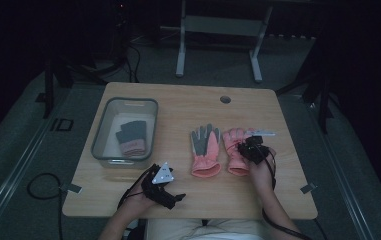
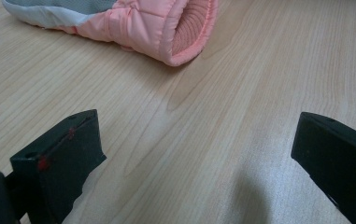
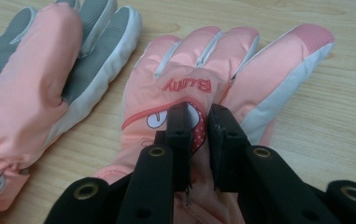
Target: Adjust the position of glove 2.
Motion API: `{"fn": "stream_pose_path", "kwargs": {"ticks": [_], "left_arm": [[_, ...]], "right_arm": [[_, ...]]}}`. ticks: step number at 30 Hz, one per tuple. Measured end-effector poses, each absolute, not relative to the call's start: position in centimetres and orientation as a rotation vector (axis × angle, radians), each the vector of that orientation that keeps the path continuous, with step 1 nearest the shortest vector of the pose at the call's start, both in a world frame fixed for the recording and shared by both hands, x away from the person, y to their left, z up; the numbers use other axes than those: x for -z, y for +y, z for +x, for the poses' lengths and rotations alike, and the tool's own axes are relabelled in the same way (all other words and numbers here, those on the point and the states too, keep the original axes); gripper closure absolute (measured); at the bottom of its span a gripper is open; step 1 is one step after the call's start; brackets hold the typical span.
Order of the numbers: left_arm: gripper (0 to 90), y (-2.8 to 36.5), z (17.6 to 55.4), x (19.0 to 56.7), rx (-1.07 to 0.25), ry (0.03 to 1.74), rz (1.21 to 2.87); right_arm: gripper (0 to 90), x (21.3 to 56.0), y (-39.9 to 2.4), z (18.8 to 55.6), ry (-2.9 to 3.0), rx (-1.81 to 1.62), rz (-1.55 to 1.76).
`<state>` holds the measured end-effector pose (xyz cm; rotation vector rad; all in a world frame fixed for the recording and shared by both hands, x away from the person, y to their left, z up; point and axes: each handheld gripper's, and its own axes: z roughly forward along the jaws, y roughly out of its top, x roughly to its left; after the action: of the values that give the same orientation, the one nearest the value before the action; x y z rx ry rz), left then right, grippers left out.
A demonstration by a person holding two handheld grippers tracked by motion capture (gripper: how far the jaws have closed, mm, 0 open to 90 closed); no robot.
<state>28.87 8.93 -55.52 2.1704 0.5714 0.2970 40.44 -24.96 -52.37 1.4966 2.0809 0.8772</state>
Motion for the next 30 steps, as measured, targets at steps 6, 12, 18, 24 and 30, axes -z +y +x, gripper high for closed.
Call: {"fn": "stream_pose_path", "kwargs": {"ticks": [6, 12, 18, 24, 30], "left_arm": [[1.5, 8.9, 28.8, 55.6, -0.285, 0.566, 2.171], [1.5, 9.0, 28.8, 55.5, -0.286, 0.567, 2.169], [1.5, 8.8, 28.7, 55.5, -0.282, 0.558, 2.18], [1.5, 8.9, 28.8, 55.5, -0.273, 0.559, 2.174], [1.5, 8.9, 28.8, 55.6, -0.274, 0.561, 2.174]], "right_arm": [[74.4, 52.0, -24.8, 40.3, 2.08, -0.884, 1.485], [66.8, 50.6, -25.4, 40.3, 2.113, -0.946, 1.434], [56.6, 49.6, -25.1, 40.4, 2.235, -0.941, 1.186], [51.6, 50.8, -25.0, 40.6, 2.327, -0.815, 1.078], [55.0, 52.7, -25.4, 40.6, 2.321, -0.822, 1.118]]}}
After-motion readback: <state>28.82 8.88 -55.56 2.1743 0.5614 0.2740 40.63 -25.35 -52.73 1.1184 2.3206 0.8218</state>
